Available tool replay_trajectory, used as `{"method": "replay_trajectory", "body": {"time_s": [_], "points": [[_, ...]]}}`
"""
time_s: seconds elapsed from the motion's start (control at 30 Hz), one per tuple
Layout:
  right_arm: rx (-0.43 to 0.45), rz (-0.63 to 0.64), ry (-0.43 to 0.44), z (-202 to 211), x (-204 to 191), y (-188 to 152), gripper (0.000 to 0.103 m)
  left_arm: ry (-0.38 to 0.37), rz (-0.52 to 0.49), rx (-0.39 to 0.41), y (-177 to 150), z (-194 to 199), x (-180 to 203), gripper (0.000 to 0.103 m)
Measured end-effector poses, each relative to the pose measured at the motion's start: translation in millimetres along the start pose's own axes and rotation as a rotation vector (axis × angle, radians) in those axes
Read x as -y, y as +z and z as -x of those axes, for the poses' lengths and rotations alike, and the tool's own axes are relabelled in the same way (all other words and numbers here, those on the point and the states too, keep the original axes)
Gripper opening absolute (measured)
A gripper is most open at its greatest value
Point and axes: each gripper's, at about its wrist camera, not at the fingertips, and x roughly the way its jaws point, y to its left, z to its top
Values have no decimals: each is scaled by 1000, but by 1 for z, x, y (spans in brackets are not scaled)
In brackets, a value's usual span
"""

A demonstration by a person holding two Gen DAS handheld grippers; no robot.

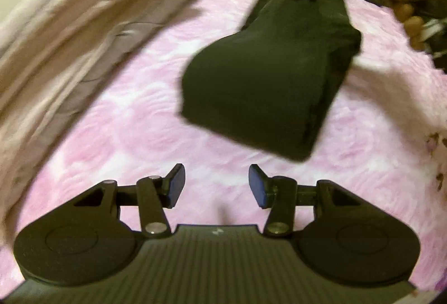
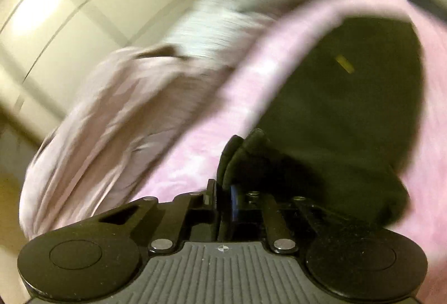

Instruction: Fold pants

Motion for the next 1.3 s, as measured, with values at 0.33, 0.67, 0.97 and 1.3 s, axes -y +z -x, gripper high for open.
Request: {"method": "replay_trajectory", "body": {"time_s": [0.33,0.67,0.97,1.3], "points": [[-101,705,342,25,-214,-179,5,183,133,-32,-107,114,-62,46],[-139,681,362,13,-224,-201,4,165,153,-74,-148,113,-68,46],[2,224,188,-9,-55,-30,4,91,76,-40,-72,53,-49,46],[-63,-71,-7,-35,76,6,4,-31,-56,-20,14,-16,-2,46]]}}
